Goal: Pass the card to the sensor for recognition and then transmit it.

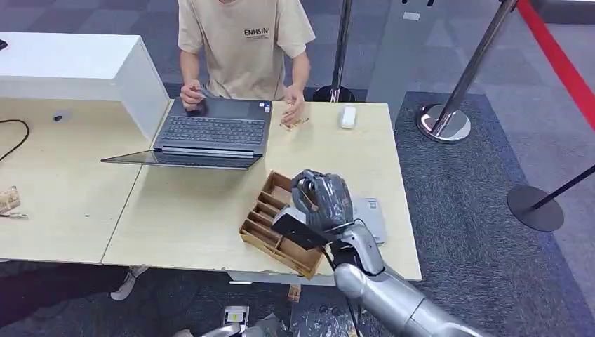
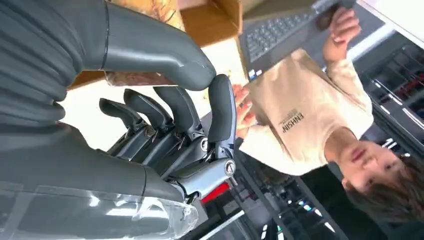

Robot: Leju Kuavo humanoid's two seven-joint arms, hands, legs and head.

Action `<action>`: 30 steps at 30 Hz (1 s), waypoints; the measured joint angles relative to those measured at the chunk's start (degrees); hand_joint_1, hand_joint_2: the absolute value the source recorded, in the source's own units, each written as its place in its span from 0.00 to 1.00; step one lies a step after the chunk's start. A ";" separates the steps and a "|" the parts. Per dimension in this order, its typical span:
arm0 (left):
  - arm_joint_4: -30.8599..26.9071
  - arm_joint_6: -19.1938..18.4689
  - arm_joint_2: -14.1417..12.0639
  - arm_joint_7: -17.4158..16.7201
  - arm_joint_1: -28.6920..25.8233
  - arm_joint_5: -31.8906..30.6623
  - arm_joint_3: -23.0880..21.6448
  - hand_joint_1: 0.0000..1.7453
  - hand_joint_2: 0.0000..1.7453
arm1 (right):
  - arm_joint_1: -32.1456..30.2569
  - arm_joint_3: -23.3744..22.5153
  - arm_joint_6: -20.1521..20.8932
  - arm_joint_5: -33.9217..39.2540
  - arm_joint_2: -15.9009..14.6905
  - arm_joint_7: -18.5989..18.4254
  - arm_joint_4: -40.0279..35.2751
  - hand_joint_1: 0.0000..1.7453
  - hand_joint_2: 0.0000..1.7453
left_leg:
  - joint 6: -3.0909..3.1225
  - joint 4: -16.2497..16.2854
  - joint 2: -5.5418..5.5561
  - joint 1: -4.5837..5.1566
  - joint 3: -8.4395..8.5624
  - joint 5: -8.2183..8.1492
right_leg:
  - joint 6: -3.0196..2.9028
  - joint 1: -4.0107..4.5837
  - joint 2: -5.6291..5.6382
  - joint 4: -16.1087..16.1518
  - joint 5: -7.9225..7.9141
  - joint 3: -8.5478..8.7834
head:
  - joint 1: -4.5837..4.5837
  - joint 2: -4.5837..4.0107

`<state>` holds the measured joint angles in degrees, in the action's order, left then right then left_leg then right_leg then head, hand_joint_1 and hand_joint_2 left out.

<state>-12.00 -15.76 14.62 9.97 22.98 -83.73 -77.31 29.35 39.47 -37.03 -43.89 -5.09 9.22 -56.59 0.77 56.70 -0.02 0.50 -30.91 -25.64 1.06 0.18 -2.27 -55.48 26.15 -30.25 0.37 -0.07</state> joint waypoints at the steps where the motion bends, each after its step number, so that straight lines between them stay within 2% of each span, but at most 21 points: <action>1: 0.00 -0.04 0.00 -0.07 -0.01 0.00 0.00 0.00 0.00 | 0.04 -0.31 -0.02 0.11 -0.02 0.20 -0.15 1.00 1.00 | 0.00 0.00 0.00 0.00 0.00 0.00 | 0.00 0.00 0.00 0.00 0.00 0.00 | 0.00 0.00; 15: -0.02 -0.94 0.00 0.44 -0.02 -0.15 0.02 0.00 0.00 | 2.79 -1.25 0.46 2.19 -0.17 1.69 -1.07 1.00 1.00 | 0.00 0.00 0.01 0.00 -0.01 0.00 | 0.00 0.00 0.00 -0.01 0.00 0.00 | -0.02 0.00; 24: -0.02 -1.49 0.13 2.99 0.04 -0.87 0.00 0.00 0.00 | 10.64 -2.27 3.78 7.76 0.87 6.43 0.83 1.00 1.00 | 0.00 0.00 0.00 0.00 0.00 0.01 | 0.00 0.00 0.00 -0.02 -0.02 0.00 | -0.02 0.00; 30: -0.02 -1.49 0.13 3.28 0.06 -1.05 -0.02 0.00 0.00 | 13.25 -2.54 4.04 9.33 2.51 8.18 3.34 1.00 1.00 | 0.00 0.00 0.00 0.00 0.00 0.01 | 0.00 0.00 0.00 -0.03 -0.01 0.00 | 0.00 0.00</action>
<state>-12.02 -17.25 14.76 13.25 23.04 -84.78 -77.33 42.60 36.94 -32.98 -34.56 -2.58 17.40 -53.24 0.77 56.70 -0.02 0.49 -30.91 -25.63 1.06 0.18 -2.27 -55.51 26.14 -30.26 0.37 -0.07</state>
